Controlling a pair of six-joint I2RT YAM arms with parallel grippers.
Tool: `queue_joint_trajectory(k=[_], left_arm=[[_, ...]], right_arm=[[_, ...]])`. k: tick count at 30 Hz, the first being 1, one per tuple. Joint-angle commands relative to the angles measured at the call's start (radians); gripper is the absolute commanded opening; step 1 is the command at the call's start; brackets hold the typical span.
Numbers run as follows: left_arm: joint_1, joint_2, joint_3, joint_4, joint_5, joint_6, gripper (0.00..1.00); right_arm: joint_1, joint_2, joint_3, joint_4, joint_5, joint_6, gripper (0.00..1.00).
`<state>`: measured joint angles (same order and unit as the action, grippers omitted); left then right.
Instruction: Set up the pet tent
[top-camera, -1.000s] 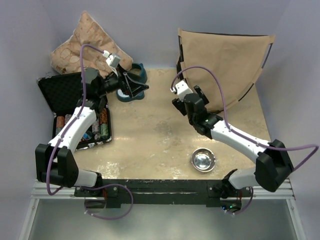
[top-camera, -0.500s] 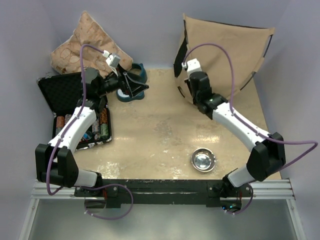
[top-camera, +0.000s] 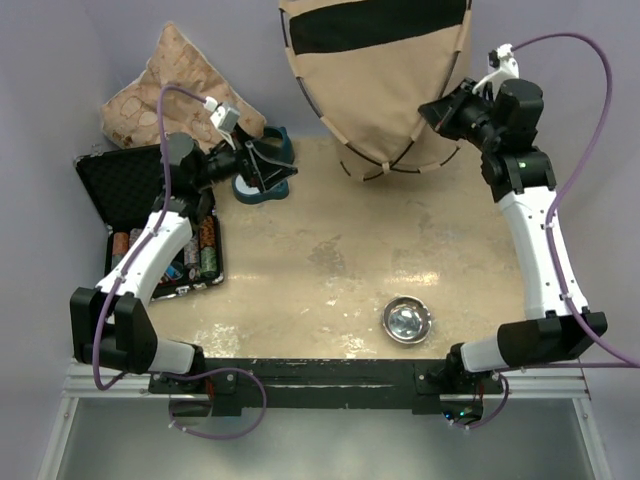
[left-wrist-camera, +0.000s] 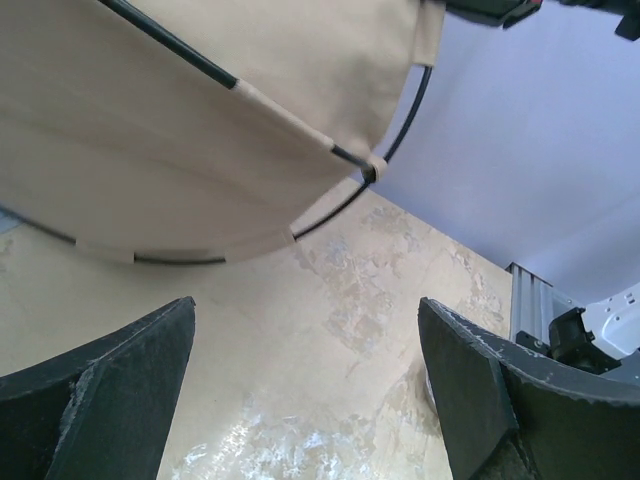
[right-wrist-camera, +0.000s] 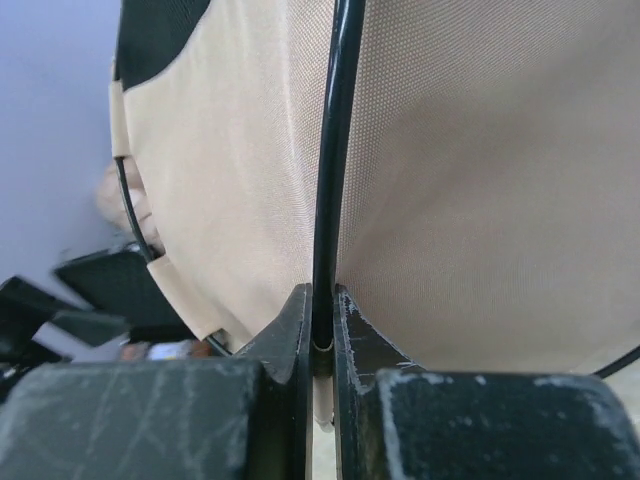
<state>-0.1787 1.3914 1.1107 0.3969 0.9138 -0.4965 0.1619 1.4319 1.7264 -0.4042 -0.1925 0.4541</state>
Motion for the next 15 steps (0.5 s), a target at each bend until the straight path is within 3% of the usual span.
queue_joint_trajectory(k=[1,6,9,12,14,15], left_arm=[[0.016,-0.003,0.092,0.003,0.02,0.036,0.97],[0.027,-0.005,0.124,-0.082,0.077,0.139,0.98],[-0.001,-0.075,0.028,-0.195,0.137,0.406,1.0],[-0.089,-0.17,-0.079,-0.343,0.053,0.714,1.0],[-0.166,-0.257,-0.217,-0.232,-0.076,0.763,1.0],[-0.192,-0.303,-0.301,-0.095,-0.129,0.747,1.0]], right_arm=[[-0.047,-0.063,-0.063,0.054,-0.361,0.253,0.0],[-0.071,-0.125,-0.08,-0.013,-0.41,0.322,0.0],[-0.116,-0.143,-0.143,-0.047,-0.435,0.391,0.0],[-0.157,-0.134,-0.209,-0.062,-0.444,0.493,0.0],[-0.205,-0.125,-0.252,-0.053,-0.464,0.535,0.0],[-0.209,-0.119,-0.269,-0.048,-0.472,0.549,0.0]])
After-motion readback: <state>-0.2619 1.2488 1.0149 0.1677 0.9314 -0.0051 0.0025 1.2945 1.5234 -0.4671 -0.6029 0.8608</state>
